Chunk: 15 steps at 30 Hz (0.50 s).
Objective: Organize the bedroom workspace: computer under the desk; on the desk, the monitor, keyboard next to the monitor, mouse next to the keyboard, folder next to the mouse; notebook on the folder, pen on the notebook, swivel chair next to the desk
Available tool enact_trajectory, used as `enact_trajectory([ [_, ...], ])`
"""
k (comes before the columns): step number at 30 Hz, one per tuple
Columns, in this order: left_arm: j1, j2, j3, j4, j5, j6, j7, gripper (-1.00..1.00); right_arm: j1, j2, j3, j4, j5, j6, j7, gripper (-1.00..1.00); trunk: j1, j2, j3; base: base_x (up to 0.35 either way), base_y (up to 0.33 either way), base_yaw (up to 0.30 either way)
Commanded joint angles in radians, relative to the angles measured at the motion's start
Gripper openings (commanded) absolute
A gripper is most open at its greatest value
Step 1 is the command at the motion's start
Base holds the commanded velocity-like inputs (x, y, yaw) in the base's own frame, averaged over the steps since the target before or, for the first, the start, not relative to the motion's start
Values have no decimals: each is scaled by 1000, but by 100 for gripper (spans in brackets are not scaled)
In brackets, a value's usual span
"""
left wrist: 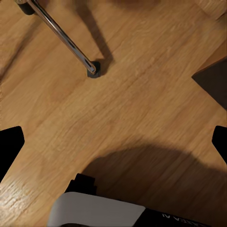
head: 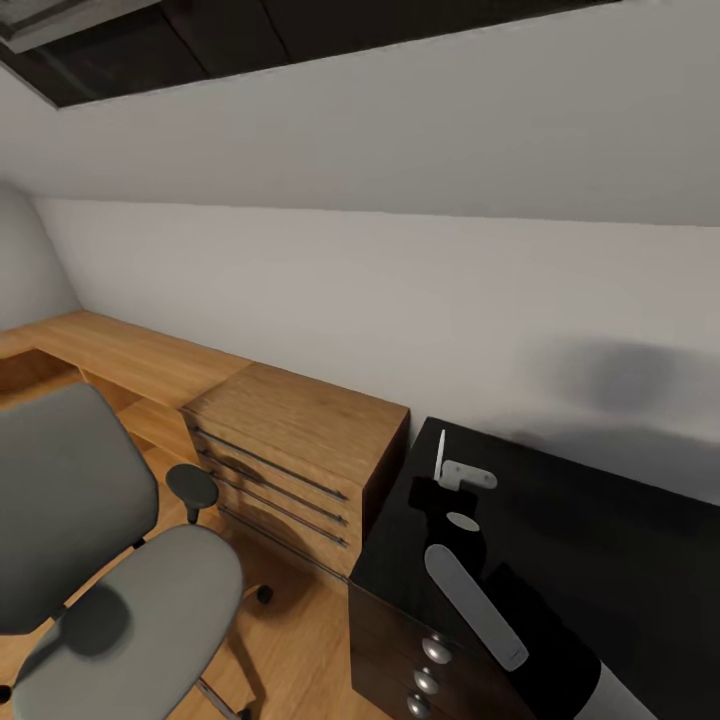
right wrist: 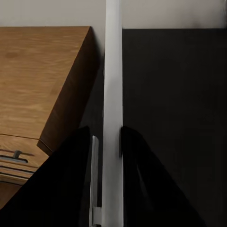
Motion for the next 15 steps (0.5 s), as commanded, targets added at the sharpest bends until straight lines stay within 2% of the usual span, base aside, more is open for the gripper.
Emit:
enact_trajectory([
  [1,0,0,0,0,5,-3,2,100,-1,-1,2,-1,-4,8,-7,-100,-4,7,2,-16,0,0],
  [4,0,0,0,0,5,-3,3,100,-1,-1,1,1,-4,7,-8,-100,-15,28,12,-195,0,0],
  [15,0,0,0,0,5,-2,3,100,-1,-1,1,3,-3,6,-8,-100,-58,105,46,-325,0,0],
])
